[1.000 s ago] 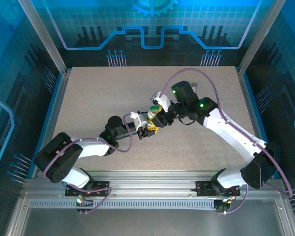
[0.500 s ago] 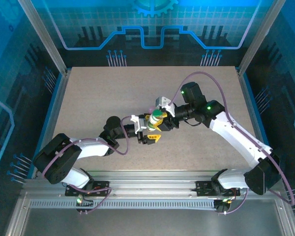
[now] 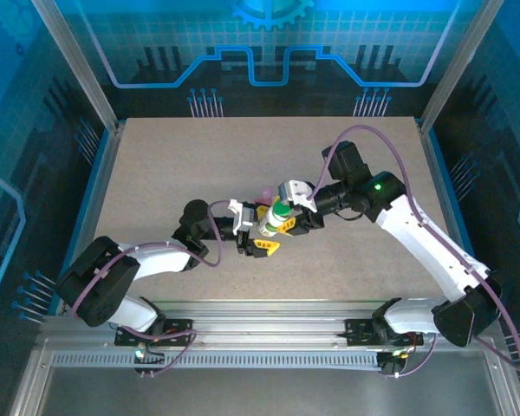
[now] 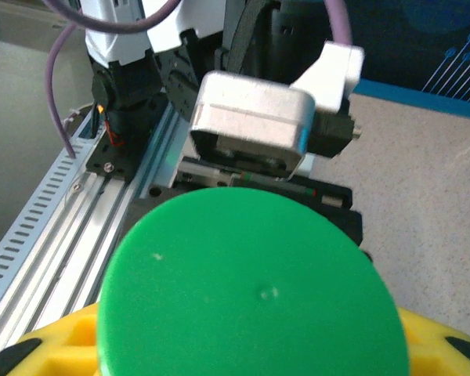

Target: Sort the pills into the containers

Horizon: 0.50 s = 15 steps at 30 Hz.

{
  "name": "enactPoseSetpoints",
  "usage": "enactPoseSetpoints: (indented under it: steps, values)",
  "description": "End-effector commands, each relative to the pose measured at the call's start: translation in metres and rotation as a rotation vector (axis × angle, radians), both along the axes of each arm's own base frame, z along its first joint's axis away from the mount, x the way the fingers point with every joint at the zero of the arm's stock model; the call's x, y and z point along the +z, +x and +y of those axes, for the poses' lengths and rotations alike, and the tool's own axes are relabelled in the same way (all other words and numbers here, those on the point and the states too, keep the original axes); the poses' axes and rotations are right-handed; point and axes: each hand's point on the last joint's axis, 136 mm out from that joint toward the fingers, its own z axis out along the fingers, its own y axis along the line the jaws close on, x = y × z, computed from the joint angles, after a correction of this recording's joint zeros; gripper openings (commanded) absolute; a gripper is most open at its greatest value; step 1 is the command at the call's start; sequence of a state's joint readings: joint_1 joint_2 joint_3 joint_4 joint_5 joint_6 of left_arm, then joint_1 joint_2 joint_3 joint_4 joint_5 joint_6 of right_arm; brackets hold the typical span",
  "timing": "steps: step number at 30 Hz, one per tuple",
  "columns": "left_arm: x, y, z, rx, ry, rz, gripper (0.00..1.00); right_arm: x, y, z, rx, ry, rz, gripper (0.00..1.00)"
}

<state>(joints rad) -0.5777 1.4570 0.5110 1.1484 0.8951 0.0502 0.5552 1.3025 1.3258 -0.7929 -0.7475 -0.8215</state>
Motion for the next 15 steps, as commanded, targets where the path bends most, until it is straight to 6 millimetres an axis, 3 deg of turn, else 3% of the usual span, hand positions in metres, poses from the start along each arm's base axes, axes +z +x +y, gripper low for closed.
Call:
enactPoseSetpoints:
  steps: [1,7,15]
  values:
    - [0.0199,-0.0039,0.0010,-0.034,-0.030,-0.041,0.72,-0.0015,-0.0030,-0.0034,0.010,-0.033,0.009,0.14]
    - [0.0252,-0.0027,0.0005,-0.035,-0.036,-0.047,0.70,-0.0066,0.0000,-0.0011,0.006,-0.057,0.031,0.14]
    - [0.0171,-0.0038,-0.0012,-0.055,-0.002,-0.022,0.66,-0.0045,-0.0014,0.0030,0.018,-0.043,0.028,0.14]
